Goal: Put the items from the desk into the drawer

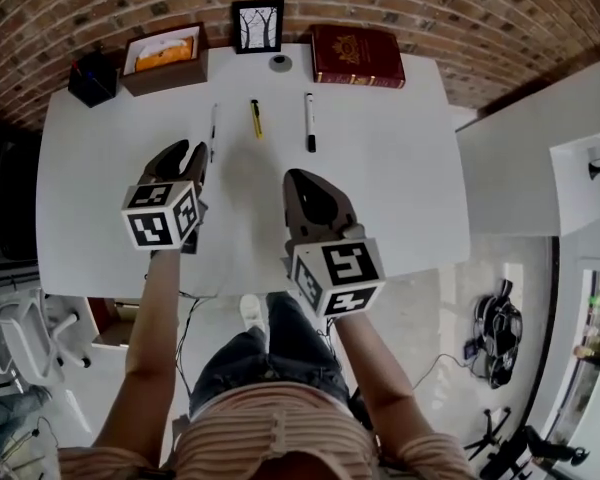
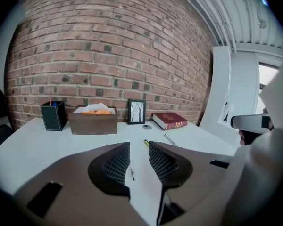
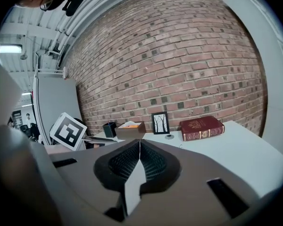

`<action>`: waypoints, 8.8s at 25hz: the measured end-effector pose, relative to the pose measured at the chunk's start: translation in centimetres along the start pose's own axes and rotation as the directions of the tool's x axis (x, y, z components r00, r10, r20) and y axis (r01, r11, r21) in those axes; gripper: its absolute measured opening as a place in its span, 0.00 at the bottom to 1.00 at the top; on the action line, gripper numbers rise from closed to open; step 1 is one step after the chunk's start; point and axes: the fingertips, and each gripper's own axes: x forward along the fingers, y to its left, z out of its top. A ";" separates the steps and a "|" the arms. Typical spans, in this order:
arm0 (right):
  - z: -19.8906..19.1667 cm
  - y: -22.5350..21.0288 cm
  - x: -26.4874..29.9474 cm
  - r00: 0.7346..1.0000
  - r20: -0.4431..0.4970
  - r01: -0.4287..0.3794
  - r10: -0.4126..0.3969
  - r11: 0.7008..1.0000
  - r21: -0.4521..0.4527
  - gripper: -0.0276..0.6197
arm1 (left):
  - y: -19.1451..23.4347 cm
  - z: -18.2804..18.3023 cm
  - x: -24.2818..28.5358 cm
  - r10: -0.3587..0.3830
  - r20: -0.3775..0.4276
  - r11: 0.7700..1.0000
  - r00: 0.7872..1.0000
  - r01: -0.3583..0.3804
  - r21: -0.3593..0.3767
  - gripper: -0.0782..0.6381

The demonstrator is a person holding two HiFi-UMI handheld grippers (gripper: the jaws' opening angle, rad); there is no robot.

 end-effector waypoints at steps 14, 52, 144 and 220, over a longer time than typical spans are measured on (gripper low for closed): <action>-3.0 -2.7 7.7 0.990 -0.139 -0.029 0.028 1.000 -0.001 0.07 | 2.4 -4.6 8.7 0.039 -0.192 0.996 0.981 -0.053 -0.068 0.26; -6.8 -3.5 14.8 0.933 -0.351 -0.085 0.082 0.996 0.009 0.07 | 4.5 -7.0 13.6 0.168 -0.421 0.985 0.892 -0.171 0.032 0.18; -11.2 44.5 6.0 0.545 -0.460 -0.837 0.701 0.481 -0.260 0.07 | 20.1 -14.8 -44.9 0.917 0.025 0.340 0.398 -0.747 -0.572 0.17; -33.5 56.6 3.6 0.289 -0.793 -0.957 0.536 0.194 -0.217 0.07 | 25.7 -47.5 -37.7 0.729 -0.452 -0.188 0.514 -0.485 -0.854 0.17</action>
